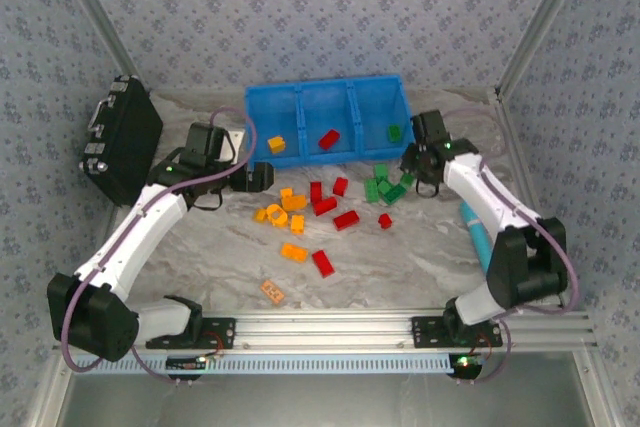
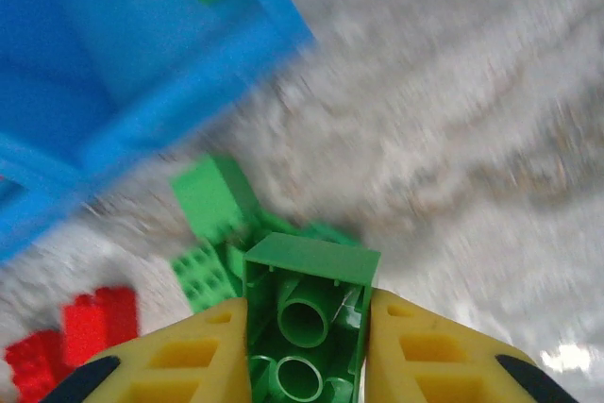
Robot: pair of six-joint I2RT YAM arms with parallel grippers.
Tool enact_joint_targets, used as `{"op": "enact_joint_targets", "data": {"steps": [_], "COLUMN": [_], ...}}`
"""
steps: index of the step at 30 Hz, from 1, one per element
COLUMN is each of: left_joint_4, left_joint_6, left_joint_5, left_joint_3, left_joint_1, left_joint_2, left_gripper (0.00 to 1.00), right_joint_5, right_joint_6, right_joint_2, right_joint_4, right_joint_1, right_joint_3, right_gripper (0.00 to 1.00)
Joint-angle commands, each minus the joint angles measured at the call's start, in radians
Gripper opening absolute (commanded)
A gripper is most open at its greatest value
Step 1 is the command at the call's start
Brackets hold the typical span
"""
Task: Sort the legos into containers by color
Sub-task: Place the lego in the container.
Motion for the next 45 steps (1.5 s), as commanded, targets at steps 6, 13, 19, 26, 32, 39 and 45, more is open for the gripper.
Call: {"op": "enact_joint_targets", "data": {"steps": [6, 13, 19, 26, 32, 39, 45], "left_joint_4": [-0.027, -0.022, -0.044, -0.043, -0.019, 0.004, 0.021], "left_joint_6": [0.024, 0.011, 0.018, 0.021, 0.020, 0.031, 0.035], "left_joint_5": [-0.037, -0.066, -0.079, -0.074, -0.048, -0.025, 0.006], "left_joint_3": [0.041, 0.050, 0.074, 0.088, 0.078, 0.054, 0.041], "left_joint_1": [0.002, 0.003, 0.004, 0.004, 0.004, 0.004, 0.003], "left_joint_2": [-0.014, 0.003, 0.027, 0.052, 0.049, 0.027, 0.000], "left_gripper": [1.00, 1.00, 1.00, 1.00, 1.00, 1.00, 1.00], "right_joint_5": [-0.048, -0.104, -0.156, -0.151, -0.136, -0.091, -0.061], "right_joint_6": [-0.184, -0.230, -0.232, -0.262, -0.294, -0.162, -0.001], "right_joint_2": [0.325, 0.615, 0.768, 0.771, 0.638, 0.398, 0.224], "right_joint_4": [0.003, -0.031, -0.057, -0.081, -0.082, -0.073, 0.020], "right_joint_1": [-0.041, -0.057, -0.054, -0.037, -0.038, -0.030, -0.003], "right_joint_3": [0.407, 0.735, 0.908, 0.931, 0.812, 0.503, 0.174], "right_gripper": [0.30, 0.30, 0.34, 0.46, 0.54, 0.55, 0.68]}}
